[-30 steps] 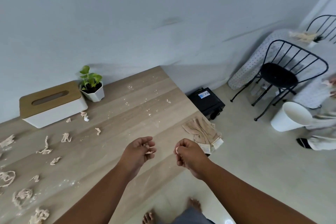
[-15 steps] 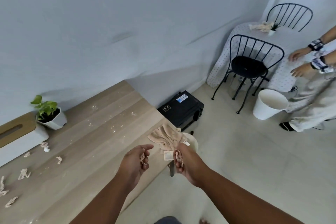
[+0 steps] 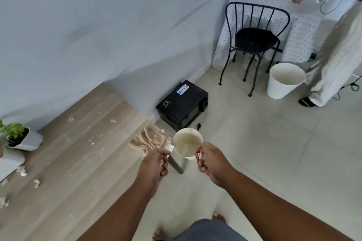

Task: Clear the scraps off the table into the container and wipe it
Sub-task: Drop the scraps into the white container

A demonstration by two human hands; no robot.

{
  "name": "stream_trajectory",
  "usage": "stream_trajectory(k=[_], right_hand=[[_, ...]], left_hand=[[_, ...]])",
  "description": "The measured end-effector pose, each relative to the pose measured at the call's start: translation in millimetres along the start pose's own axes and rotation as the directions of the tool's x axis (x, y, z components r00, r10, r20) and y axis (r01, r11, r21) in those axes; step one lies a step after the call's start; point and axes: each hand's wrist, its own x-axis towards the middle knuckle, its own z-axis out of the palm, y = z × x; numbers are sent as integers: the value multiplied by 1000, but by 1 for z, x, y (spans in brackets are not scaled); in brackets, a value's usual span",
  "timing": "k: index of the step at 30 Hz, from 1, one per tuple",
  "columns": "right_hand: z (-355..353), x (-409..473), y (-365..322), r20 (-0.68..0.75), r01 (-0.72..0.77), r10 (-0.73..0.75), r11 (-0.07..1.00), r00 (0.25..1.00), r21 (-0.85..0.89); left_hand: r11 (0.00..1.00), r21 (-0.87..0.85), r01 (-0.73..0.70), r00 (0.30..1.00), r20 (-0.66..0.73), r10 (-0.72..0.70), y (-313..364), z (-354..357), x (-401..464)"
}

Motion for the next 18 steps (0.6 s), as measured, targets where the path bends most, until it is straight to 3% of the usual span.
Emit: stream_trajectory(k=[10,18], right_hand=[[-64,42,7,-150,-53,90,970,985,236],[-83,75,-19,-240,-111,148,981,959,161]], left_hand=[[988,150,22,998,55,-30,-13,64,27],[974,205,100,982,136,-129,-23,103,80]])
